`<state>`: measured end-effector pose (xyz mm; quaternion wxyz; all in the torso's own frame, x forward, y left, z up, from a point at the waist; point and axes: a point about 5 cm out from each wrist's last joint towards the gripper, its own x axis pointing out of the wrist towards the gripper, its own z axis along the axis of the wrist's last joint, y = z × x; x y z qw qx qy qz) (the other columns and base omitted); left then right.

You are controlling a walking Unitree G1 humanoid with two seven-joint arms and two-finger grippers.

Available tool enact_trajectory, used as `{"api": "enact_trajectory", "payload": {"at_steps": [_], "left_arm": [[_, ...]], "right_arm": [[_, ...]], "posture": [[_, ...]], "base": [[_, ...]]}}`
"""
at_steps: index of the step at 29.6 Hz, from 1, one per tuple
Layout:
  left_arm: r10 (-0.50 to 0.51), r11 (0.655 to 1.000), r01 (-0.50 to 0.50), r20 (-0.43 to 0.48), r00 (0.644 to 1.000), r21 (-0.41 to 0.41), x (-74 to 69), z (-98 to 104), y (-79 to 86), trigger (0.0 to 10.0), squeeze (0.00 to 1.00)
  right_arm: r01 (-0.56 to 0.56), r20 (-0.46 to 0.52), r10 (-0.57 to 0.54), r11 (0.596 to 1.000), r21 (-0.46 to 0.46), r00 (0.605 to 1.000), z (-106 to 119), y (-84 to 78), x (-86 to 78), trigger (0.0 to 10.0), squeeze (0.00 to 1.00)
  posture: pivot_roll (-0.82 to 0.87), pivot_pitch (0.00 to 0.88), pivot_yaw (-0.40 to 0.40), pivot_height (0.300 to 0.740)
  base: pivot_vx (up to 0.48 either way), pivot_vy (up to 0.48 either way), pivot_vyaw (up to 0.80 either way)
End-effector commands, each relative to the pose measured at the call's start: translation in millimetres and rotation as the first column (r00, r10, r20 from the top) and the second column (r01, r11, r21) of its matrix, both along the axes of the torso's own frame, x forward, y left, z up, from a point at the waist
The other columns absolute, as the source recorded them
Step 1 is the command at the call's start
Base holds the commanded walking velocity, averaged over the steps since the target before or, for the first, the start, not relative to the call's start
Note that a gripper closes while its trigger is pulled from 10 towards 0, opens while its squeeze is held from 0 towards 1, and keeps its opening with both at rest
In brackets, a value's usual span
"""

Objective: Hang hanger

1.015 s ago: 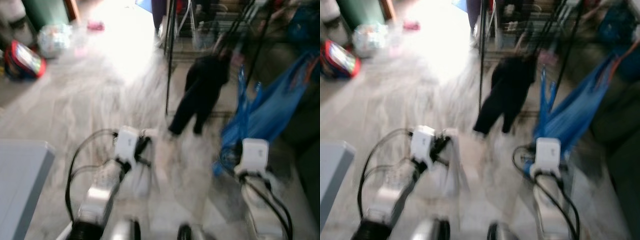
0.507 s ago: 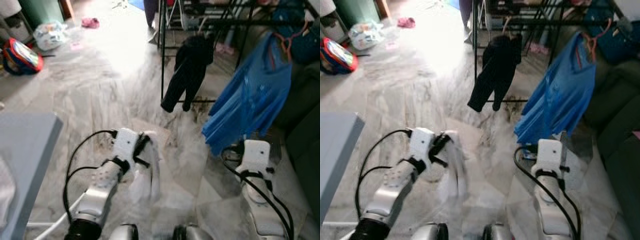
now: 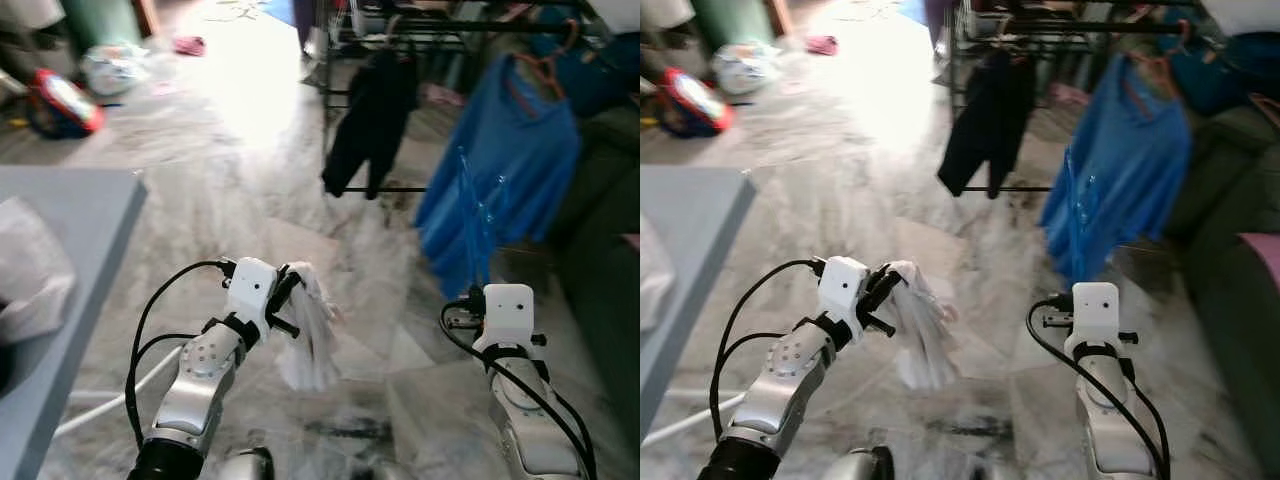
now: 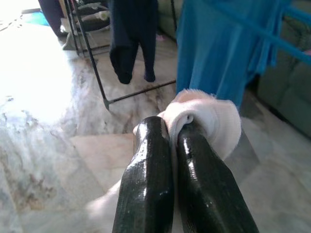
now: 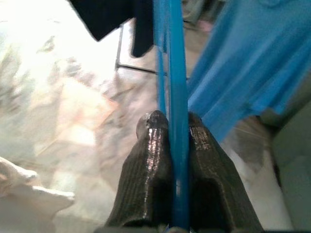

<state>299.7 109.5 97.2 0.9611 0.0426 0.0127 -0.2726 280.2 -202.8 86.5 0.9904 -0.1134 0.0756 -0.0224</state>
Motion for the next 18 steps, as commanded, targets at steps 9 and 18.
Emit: {"api": "enact_trajectory", "payload": {"at_steps": [9,18], "left_arm": [[-0.084,0.996,0.079,0.12,0.989,0.05,14.4,24,1.1,10.0,0.0],[-0.16,0.983,0.138,0.192,0.968,0.124,23.3,36,1.4,10.0,0.0]], "right_arm": [[-0.103,-0.059,0.1,0.994,-0.037,0.993,6,-24.5,3.7,10.0,0.0],[-0.386,-0.137,0.373,0.918,-0.086,0.918,14,-23.3,-2.6,10.0,0.0]], "posture": [[0.03,0.228,0.004,0.74],[0.04,0.246,0.012,0.74]], "base": [[0.0,0.0,0.0],[0.0,0.0,0.0]]}}
